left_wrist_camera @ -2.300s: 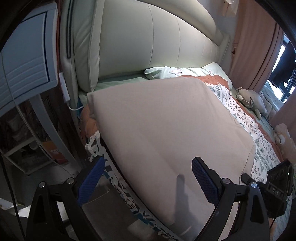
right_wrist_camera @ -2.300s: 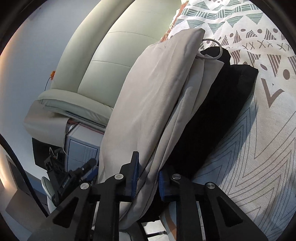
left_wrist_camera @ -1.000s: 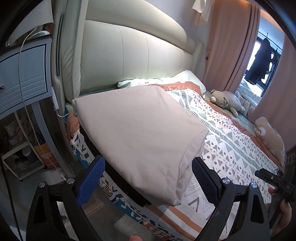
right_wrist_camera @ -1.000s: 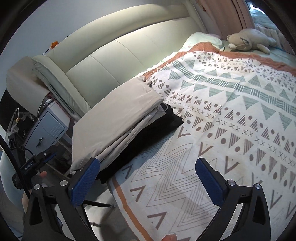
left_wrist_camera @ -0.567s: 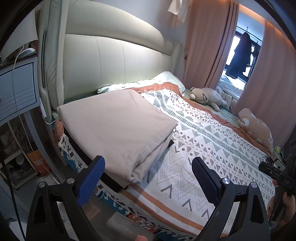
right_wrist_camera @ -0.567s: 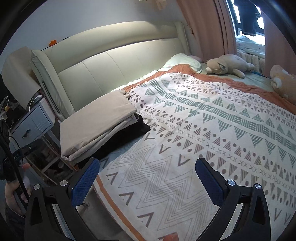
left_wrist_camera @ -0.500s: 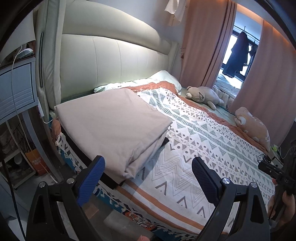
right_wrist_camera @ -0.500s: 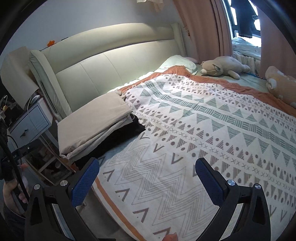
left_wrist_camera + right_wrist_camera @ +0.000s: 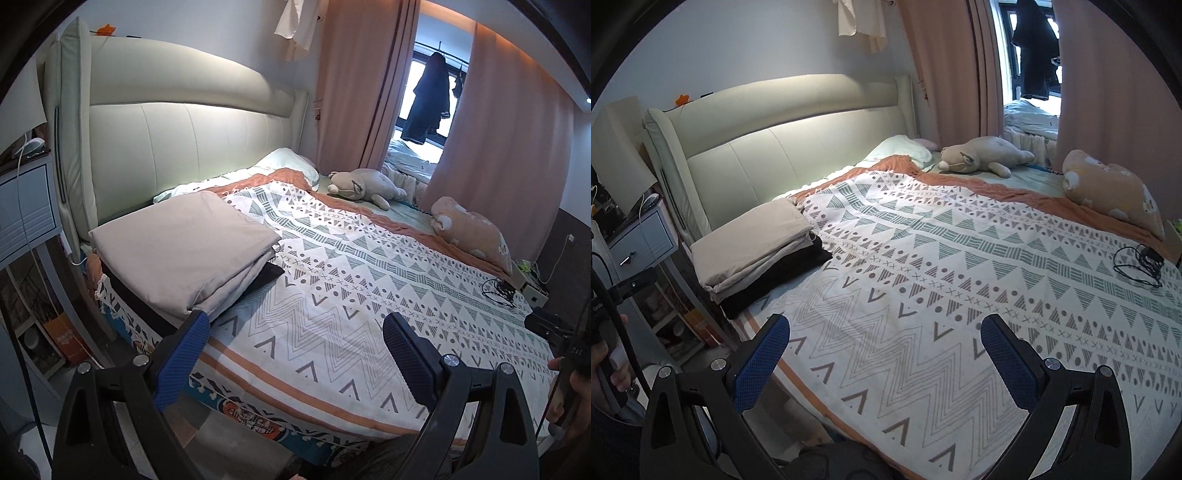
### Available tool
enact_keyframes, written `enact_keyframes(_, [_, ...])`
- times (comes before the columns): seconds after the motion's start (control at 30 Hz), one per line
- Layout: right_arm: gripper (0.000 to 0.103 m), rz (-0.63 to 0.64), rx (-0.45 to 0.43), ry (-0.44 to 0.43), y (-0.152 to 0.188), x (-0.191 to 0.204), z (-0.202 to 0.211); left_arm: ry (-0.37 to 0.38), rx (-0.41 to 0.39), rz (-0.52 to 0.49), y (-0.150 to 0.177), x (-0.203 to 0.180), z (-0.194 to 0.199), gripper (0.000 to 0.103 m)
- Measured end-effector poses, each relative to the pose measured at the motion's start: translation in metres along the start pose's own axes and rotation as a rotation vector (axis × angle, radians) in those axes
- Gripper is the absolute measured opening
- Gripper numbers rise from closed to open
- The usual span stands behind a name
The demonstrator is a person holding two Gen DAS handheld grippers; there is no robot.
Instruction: Fold large clothes
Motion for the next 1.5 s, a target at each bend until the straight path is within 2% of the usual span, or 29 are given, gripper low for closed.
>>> enact_keyframes(0.3, [0.103, -0.079, -0.07, 0.071, 0.057, -0.026, 0.088, 0.062, -0.023, -0.08, 0.029, -0.052, 0.047, 0.097])
enact_keyframes(0.73, [0.103, -0.187, -0.125, 0.143, 0.137, -0.04, 0.177, 0.137, -0.057, -0.166, 0.078, -0.099, 0.107, 0.097])
enact_keyframes(0.9, [0.103, -0.235, -0.153, 0.171, 0.169, -0.032, 0.199, 0.17, -0.075, -0.169, 0.1, -0.105, 0.124, 0.097])
enact_keyframes(1.13, [0.103, -0.232, -0.161, 0.197, 0.204, -0.009, 0.224, 0.196, -0.086, -0.185, 0.121, -0.108, 0.144, 0.097])
enact_keyframes(1.5, [0.103, -0.261, -0.157, 0.17, 0.22, -0.005, 0.229, 0.204, -0.098, -0.216, 0.131, -0.111, 0.16, 0.097])
Point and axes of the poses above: each gripper's, at about its wrist camera, not at the fingertips, and z roughly against the way its jaws point, x to its left, y to its underside, the point moved 2 cm from there along -z, roughly the way its jaws point, and after that the axes turned 1 degree about z, right-handed, at the moved point
